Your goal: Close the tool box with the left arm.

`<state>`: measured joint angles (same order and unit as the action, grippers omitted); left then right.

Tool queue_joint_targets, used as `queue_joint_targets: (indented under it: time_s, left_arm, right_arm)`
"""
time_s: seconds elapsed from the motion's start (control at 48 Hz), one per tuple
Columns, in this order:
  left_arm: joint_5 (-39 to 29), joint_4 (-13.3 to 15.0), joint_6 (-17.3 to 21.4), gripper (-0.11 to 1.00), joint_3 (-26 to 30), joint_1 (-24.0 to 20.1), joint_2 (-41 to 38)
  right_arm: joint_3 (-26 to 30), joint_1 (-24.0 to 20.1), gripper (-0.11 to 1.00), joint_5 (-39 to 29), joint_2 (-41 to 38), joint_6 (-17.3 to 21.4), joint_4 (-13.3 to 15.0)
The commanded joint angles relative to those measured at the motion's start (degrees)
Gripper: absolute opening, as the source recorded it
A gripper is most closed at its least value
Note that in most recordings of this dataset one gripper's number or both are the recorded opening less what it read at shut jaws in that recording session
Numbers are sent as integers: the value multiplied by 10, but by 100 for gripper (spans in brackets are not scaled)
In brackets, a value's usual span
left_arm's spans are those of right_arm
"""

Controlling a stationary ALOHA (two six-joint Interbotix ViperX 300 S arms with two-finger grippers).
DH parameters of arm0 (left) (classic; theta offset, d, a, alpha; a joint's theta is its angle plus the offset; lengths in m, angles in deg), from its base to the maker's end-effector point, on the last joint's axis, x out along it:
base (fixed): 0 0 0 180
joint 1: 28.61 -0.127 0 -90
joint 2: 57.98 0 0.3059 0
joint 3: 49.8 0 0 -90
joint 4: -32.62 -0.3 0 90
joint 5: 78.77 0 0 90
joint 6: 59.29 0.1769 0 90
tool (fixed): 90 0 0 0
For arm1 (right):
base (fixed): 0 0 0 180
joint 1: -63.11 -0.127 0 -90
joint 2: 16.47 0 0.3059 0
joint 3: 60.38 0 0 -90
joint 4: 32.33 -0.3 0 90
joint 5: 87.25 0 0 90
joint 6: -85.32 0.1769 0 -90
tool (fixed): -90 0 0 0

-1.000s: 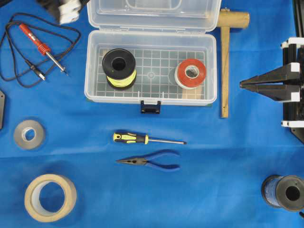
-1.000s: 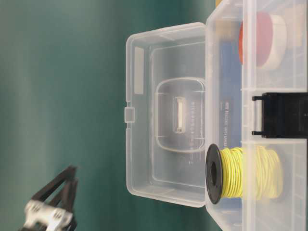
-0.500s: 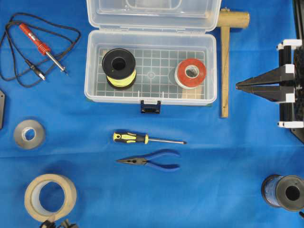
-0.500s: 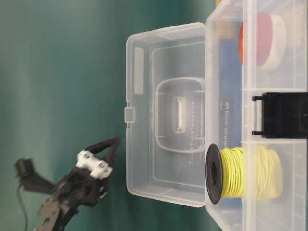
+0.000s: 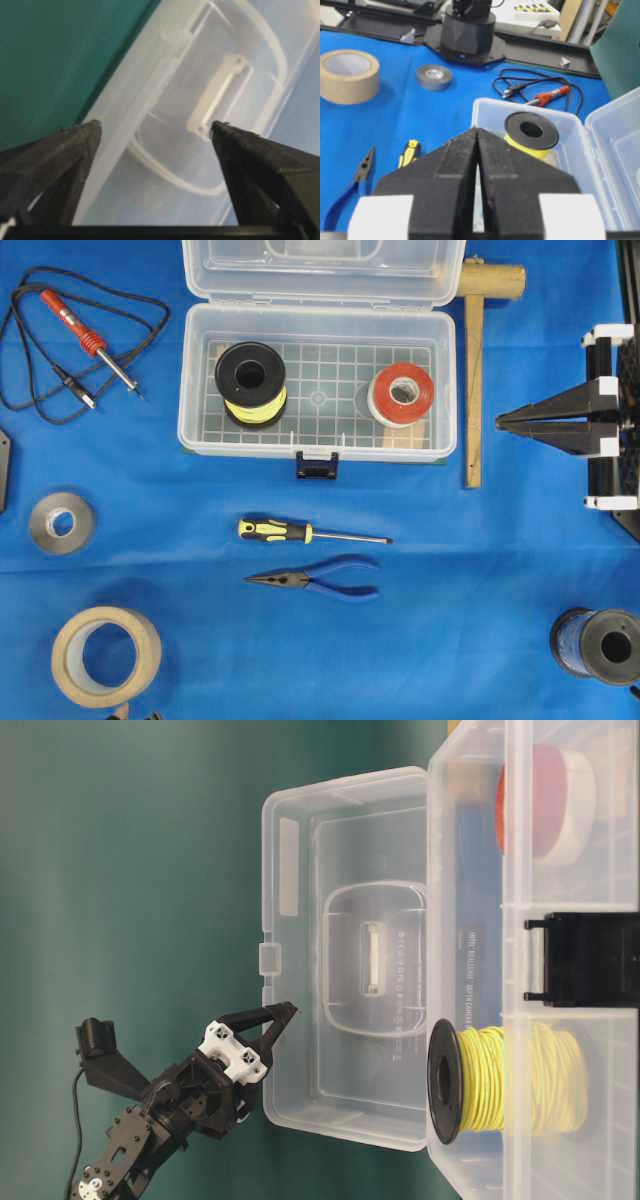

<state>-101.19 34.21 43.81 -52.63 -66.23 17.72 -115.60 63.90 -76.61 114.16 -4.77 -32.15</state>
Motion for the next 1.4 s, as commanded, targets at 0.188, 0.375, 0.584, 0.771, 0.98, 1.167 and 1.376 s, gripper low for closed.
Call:
queue_joint_targets:
  time_s: [0.188,0.375,0.584,0.771,0.98,1.167,1.376]
  left_arm:
    - [-47,2,-3,91,10,42,27]
    - [-85,2,-4,91,8,77,62]
    - [-134,2,-23,91,-8,127,94]
    - [-156,4,-43,91,-43,172,120]
    - [-160,6,-81,91,-91,234,154]
    - [-171,6,-132,91,-124,295,188]
    - [-179,6,-174,90,-138,352,229]
  right_arm:
    - [11,1,0,3,-4,0,0]
    - [11,1,0,3,-4,0,0]
    - [11,2,0,3,-4,0,-1]
    - [12,3,0,2,-1,-1,0]
    - [14,4,0,-2,3,-2,1]
    - [15,8,0,-2,6,-2,2]
    - [15,11,0,-5,8,-4,2]
